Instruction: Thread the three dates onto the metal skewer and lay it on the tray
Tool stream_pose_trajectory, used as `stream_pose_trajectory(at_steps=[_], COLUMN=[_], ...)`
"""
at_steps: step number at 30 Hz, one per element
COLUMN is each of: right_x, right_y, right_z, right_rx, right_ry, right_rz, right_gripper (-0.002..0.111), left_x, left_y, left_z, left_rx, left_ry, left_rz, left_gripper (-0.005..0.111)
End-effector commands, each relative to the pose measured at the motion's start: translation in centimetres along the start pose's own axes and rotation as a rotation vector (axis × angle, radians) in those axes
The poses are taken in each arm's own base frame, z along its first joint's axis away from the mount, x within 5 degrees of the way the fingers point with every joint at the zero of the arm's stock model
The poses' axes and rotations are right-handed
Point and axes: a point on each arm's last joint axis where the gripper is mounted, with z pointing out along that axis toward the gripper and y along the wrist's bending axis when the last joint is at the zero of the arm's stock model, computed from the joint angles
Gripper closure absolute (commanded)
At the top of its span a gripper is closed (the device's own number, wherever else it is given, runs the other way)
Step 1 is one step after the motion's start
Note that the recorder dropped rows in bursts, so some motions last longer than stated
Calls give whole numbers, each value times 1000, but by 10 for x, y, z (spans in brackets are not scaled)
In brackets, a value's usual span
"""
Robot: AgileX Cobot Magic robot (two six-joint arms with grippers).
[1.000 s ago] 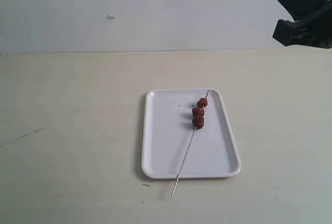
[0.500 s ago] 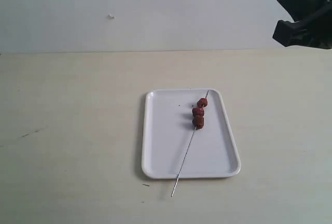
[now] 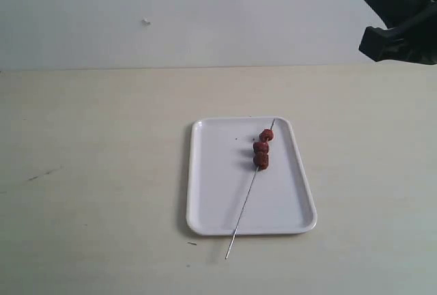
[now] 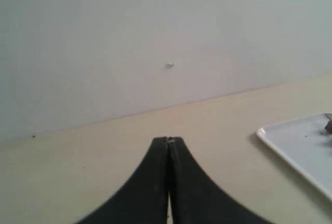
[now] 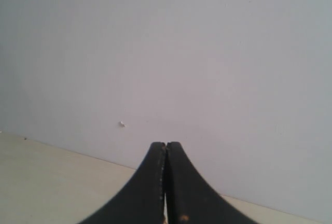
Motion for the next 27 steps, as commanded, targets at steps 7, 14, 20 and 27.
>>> stream_pose_trajectory(at_steps=[7, 14, 20, 27], right_x=[0, 0, -7, -34], right_y=[1, 1, 2, 1], right_z=[-2, -2, -9, -72], right_rx=[-1, -1, 5, 167], right_ry=[3, 3, -15, 77], right_rz=[-1, -1, -8, -46], right_gripper=[108, 108, 108, 108], left_x=[10, 10, 10, 10], left_y=[2, 2, 2, 2], left_z=[-2, -2, -2, -2], left_rx=[-62, -62, -62, -62], left_ry=[95, 95, 95, 95], left_rz=[-14, -14, -14, -14], left_gripper=[107, 107, 107, 107])
